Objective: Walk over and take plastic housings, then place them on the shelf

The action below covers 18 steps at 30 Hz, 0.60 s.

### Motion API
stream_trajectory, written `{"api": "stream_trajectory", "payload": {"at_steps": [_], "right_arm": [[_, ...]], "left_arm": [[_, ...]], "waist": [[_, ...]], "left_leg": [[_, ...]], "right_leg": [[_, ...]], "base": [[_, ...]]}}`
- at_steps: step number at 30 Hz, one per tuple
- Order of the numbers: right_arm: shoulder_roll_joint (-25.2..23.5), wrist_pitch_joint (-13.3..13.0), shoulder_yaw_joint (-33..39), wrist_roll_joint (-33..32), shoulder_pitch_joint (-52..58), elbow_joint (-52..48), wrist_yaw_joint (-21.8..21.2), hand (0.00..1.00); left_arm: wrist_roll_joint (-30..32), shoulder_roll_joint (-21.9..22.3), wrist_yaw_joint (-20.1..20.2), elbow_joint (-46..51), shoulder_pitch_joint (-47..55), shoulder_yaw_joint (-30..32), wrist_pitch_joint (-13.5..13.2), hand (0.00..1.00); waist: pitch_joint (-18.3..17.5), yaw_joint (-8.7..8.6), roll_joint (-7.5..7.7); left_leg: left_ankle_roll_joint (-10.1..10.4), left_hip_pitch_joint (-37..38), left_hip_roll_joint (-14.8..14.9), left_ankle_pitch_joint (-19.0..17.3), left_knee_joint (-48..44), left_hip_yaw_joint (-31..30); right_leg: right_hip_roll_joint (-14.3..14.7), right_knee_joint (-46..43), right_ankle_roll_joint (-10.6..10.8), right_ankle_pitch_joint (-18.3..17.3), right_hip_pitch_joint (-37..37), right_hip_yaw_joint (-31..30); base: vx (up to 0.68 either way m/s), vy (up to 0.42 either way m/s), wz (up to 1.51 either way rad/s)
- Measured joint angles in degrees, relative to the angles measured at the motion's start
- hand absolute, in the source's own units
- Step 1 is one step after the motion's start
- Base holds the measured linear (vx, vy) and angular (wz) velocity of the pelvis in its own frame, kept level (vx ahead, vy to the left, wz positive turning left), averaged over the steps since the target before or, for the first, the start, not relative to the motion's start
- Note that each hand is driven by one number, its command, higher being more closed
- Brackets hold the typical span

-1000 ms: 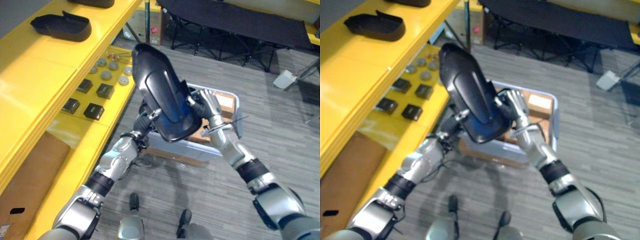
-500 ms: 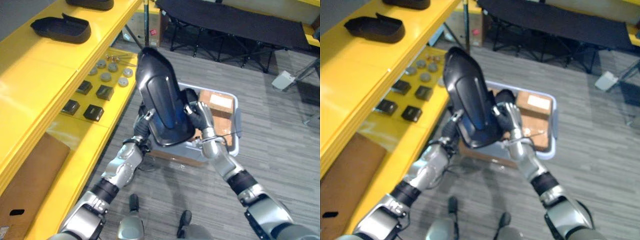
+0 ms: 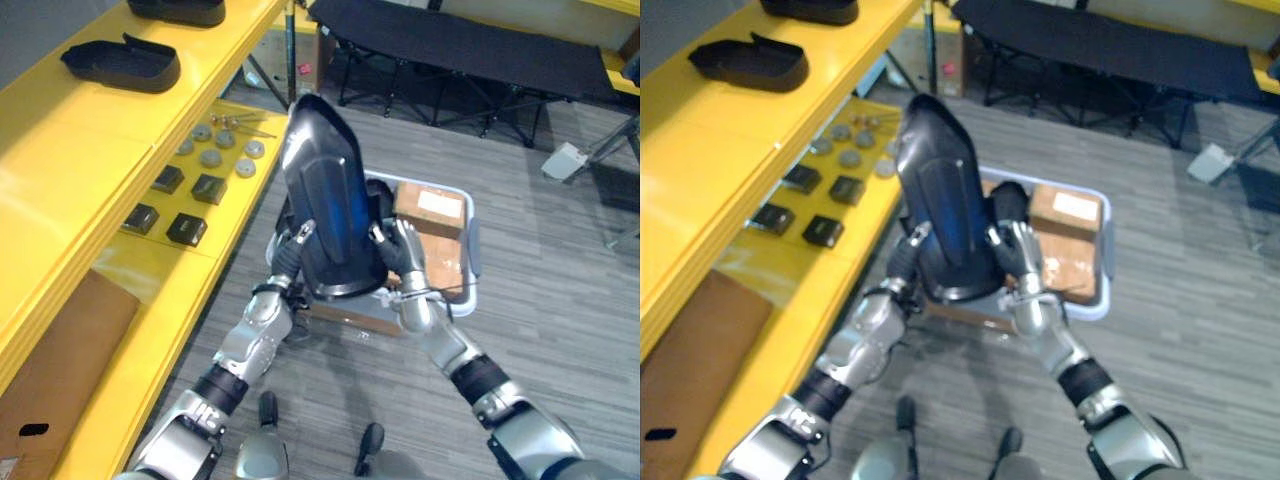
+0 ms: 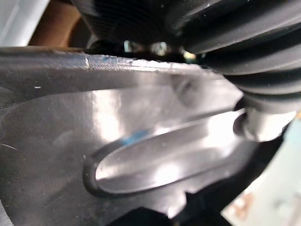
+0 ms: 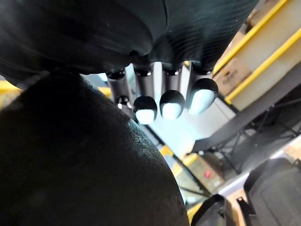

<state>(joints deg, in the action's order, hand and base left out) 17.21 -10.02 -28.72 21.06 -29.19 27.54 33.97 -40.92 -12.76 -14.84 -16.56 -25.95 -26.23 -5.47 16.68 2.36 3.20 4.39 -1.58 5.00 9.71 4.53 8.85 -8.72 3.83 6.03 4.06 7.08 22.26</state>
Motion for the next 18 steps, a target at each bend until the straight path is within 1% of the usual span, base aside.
{"api": "stream_trajectory", "payload": {"at_steps": [4, 5, 8, 9, 12, 13, 15, 16, 18], "right_arm": [[-0.3, 0.0, -0.6, 0.0, 0.5, 0.2, 0.9, 1.00], [-0.6, 0.0, -0.6, 0.0, 0.7, 0.4, 1.2, 0.00], [-0.7, -0.7, -0.8, 0.0, 1.5, 0.4, 1.4, 0.00], [-1.0, -1.5, -0.8, 0.0, 1.9, 0.4, 1.5, 0.00], [-1.6, -2.4, -1.1, -0.2, 2.0, 0.4, 2.3, 0.00], [-1.6, -2.8, -1.9, -1.2, 2.1, 0.4, 2.4, 0.00], [-1.9, -3.2, -2.0, -1.2, 2.3, 0.3, 2.4, 0.00], [-2.3, -3.9, -3.0, -1.3, 2.7, 0.1, 2.6, 0.00], [-3.4, -4.2, -3.0, -1.3, 3.7, -0.1, 3.0, 0.00]], "left_arm": [[0.9, 0.1, 0.0, 0.0, 0.8, 0.0, -0.7, 1.00], [0.9, 0.1, 0.0, 0.0, 0.8, 0.0, -0.7, 1.00], [0.8, 0.1, 0.0, 0.0, 0.8, -0.1, -1.0, 1.00], [0.8, 0.1, 0.0, 0.0, 0.9, 0.0, -1.8, 1.00], [0.5, 0.1, 0.0, 0.0, 1.4, 0.0, -2.8, 1.00], [-0.2, 0.1, 0.0, 0.0, 1.6, 0.1, -3.4, 1.00], [-1.2, 0.1, 0.0, 0.0, 2.1, 0.1, -3.7, 1.00], [-1.6, 0.2, 0.1, 0.0, 3.0, 0.0, -4.2, 1.00], [-3.1, 0.3, 0.1, 0.0, 3.9, 0.2, -5.1, 1.00]], "waist": [[-0.1, 0.04, -0.09], [-0.1, 0.03, -0.10], [-0.1, 0.01, -0.12], [-0.1, -0.01, -0.12], [-0.1, -0.08, -0.23], [-0.4, -0.08, -0.32], [-0.9, -0.08, -0.43], [-1.8, -0.09, -0.52], [-2.9, -0.08, -0.67]], "left_leg": [[0.1, 0.7, -0.1, -0.2, 0.0, -0.1], [0.1, 0.7, 0.0, -0.2, 0.0, -0.1], [0.1, 0.7, -0.1, -0.2, 0.0, -0.1], [0.1, 0.7, -0.1, -0.2, 0.0, 0.0], [0.1, 0.7, -0.1, -0.2, 0.0, 0.0], [0.1, 0.7, -0.1, -0.2, 0.0, 0.0], [0.1, 0.7, -0.1, -0.2, 0.0, 0.0], [0.2, 0.7, -0.1, -0.3, 0.0, 0.0], [0.2, 0.8, -0.1, -0.3, 0.0, 0.0]], "right_leg": [[0.0, 0.7, 0.0, 0.0, 0.9, 0.2], [0.1, 0.7, 0.0, 0.0, 0.9, 0.3], [0.0, 0.7, 0.0, 0.0, 0.9, 0.3], [0.0, 0.7, 0.0, 0.0, 0.9, 0.3], [0.0, 0.7, 0.0, 0.0, 0.9, 0.3], [0.0, 0.7, 0.0, 0.0, 0.9, 0.3], [0.0, 0.7, 0.0, 0.0, 0.9, 0.3], [-0.1, 0.7, 0.1, 0.0, 0.9, 0.3], [0.0, 0.7, 0.1, 0.0, 1.0, 0.3]], "base": [[0.00, 0.000, 0.00], [0.00, 0.000, 0.00], [0.00, 0.000, 0.00], [0.00, 0.000, 0.00], [0.00, 0.000, 0.00], [0.00, 0.000, 0.00], [0.00, 0.000, 0.00], [0.00, 0.000, 0.00], [0.00, 0.000, 0.00]]}}
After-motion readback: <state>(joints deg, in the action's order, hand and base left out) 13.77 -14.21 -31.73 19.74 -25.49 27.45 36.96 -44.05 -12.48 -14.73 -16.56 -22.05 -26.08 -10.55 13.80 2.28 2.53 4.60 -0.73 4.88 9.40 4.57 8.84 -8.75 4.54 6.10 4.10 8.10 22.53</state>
